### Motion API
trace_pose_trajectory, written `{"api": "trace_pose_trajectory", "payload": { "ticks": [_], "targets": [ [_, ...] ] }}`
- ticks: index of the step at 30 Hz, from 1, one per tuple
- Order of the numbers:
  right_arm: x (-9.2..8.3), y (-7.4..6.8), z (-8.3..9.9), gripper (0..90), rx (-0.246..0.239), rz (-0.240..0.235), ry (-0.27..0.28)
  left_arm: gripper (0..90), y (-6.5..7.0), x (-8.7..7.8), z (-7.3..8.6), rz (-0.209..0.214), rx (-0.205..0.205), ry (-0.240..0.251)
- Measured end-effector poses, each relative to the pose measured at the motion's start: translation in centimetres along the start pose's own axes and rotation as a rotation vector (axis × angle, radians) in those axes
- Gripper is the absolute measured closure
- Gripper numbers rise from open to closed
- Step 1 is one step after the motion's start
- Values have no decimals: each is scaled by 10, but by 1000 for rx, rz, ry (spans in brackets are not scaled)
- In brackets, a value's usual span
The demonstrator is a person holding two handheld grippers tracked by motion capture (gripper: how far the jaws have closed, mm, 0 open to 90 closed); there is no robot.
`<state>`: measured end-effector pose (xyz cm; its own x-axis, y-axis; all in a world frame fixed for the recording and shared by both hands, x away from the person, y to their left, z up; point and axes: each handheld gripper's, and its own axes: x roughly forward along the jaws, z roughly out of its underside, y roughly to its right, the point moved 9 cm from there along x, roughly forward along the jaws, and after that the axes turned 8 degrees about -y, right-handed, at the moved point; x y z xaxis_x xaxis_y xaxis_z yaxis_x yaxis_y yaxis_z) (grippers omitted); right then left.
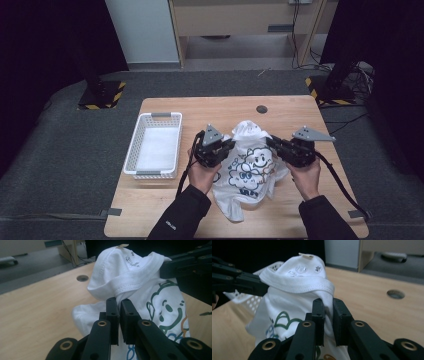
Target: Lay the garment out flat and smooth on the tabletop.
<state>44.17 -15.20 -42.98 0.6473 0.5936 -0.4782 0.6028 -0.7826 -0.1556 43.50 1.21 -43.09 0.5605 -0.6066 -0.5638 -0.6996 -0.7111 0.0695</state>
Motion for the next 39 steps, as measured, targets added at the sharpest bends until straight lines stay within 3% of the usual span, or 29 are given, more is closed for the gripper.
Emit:
{"api": "trace_pose_trajectory", "payload": {
  "ticks": [1,2,3,4,5,6,7,9,10,11,14,16,18,23,29,30,32,33,34,39],
  "targets": [
    [3,3,-9,808,2,26,18,850,-8,2,-11,-39,13,10],
    [5,5,-14,808,2,43,24,849,-8,2,-11,-39,13,10],
    [11,9,-22,808,-3,79,34,845,-15,5,-17,-69,23,9],
    [11,9,-22,808,-3,79,34,845,-19,7,-21,-88,31,10],
    [15,11,-27,808,-8,103,40,841,-28,14,-28,-134,45,12],
    [25,17,-35,797,-21,156,44,768,-35,20,-31,-177,48,23],
    [32,22,-38,743,-20,188,50,631,-43,25,-32,-216,39,23],
    [47,35,-40,586,14,246,52,570,-55,34,-28,-236,4,-4],
    [53,41,-38,532,31,264,40,490,-59,36,-24,-236,-27,-11],
    [58,45,-35,460,39,281,22,485,-59,35,-21,-217,-48,-5],
    [60,50,-29,356,19,299,1,417,-59,29,-12,-218,-30,6],
    [55,51,-26,304,9,311,1,366,-58,24,-6,-218,-27,5],
    [45,51,-21,256,19,289,2,271,-53,18,5,-198,-48,-13],
    [23,49,-7,203,27,278,-28,198,-44,9,21,-177,-55,-35],
    [10,50,21,202,39,280,-90,143,-28,0,52,-119,-102,-70],
    [7,52,37,227,40,287,-127,130,-22,0,66,-117,-104,-93],
    [7,54,55,314,34,280,-172,122,-16,1,80,-110,-105,-118],
    [8,55,64,347,34,270,-199,123,-16,1,80,-110,-105,-118],
    [8,57,72,361,39,264,-221,123,-10,2,94,-101,-112,-139],
    [13,67,102,398,85,256,-265,120,2,11,122,-83,-135,-172]
  ]
}}
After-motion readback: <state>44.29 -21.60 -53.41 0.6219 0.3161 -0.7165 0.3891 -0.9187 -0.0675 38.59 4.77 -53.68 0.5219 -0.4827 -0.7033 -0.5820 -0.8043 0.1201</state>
